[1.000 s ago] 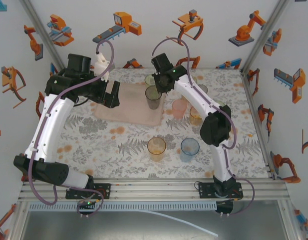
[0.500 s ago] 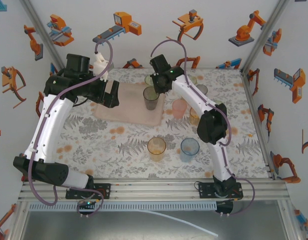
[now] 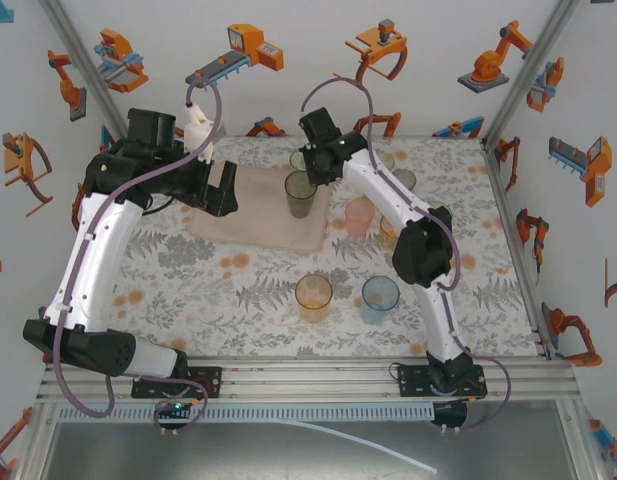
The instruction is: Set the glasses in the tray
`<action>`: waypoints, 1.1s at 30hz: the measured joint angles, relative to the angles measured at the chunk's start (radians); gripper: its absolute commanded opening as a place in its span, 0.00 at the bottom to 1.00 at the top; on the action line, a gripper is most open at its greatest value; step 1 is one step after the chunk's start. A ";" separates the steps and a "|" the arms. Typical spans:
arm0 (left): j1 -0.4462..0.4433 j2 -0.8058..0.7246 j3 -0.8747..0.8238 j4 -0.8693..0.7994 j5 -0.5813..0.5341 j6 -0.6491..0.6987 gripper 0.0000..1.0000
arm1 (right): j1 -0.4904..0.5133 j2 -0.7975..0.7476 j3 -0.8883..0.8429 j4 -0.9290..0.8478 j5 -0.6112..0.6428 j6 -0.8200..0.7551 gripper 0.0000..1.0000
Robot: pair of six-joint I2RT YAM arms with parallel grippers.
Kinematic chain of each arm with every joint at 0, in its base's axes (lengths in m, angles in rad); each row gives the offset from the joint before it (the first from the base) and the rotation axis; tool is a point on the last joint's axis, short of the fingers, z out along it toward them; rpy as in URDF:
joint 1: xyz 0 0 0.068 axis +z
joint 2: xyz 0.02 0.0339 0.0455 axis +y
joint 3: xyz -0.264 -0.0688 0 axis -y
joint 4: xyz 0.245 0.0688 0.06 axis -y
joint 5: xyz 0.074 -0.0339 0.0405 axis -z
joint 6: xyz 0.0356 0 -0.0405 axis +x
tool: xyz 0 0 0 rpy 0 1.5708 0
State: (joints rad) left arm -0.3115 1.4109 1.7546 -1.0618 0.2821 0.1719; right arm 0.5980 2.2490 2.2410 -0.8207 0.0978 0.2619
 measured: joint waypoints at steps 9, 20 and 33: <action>0.002 -0.009 -0.001 0.000 0.006 -0.002 0.97 | 0.000 0.005 0.000 -0.001 0.000 0.000 0.09; 0.005 -0.012 -0.005 0.000 0.007 -0.002 0.97 | 0.000 0.006 0.000 -0.001 0.001 0.000 0.14; 0.007 -0.018 -0.009 0.000 0.008 -0.003 0.97 | 0.000 0.018 0.000 -0.001 0.001 0.010 0.35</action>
State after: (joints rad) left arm -0.3042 1.3926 1.7454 -1.0615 0.2897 0.1692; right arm 0.5980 2.2669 2.2410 -0.8215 0.0986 0.2722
